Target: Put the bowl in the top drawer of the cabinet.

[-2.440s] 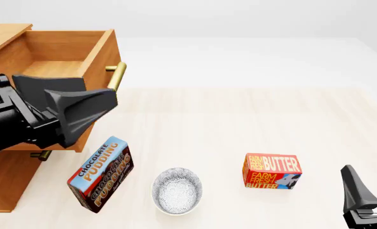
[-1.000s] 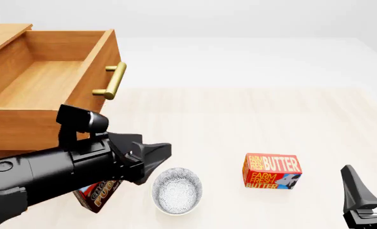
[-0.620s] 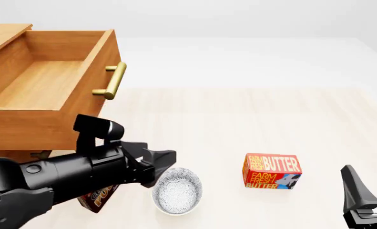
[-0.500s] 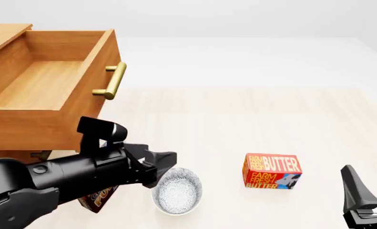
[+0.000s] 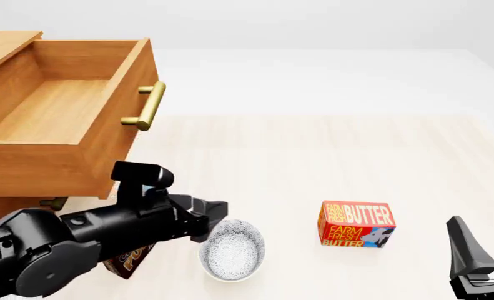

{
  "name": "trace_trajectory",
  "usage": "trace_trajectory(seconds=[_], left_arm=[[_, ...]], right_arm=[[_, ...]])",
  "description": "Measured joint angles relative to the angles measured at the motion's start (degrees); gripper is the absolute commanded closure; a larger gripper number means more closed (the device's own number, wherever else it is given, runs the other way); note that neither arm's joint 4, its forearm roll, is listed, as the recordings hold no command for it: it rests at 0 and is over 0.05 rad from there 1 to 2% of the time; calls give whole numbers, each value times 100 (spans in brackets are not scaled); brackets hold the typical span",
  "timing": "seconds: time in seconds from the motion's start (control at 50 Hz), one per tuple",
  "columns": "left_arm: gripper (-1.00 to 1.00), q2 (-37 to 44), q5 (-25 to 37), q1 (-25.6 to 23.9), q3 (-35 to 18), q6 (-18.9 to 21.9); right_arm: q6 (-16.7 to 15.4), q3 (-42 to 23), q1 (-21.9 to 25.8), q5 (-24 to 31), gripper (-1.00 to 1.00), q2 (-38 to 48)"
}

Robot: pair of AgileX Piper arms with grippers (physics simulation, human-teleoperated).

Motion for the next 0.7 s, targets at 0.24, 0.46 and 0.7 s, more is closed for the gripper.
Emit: trace_trajectory(seconds=[0.24, 0.46, 0.7], left_arm=[[-100, 373, -291, 32, 64, -126], [-100, 658, -516, 91, 137, -196], [-100, 882, -706, 183, 195, -242]], right_arm=[[0, 0, 0, 0, -100, 0], [-1, 0, 0, 0, -100, 0], [0, 0, 0, 0, -100, 0]])
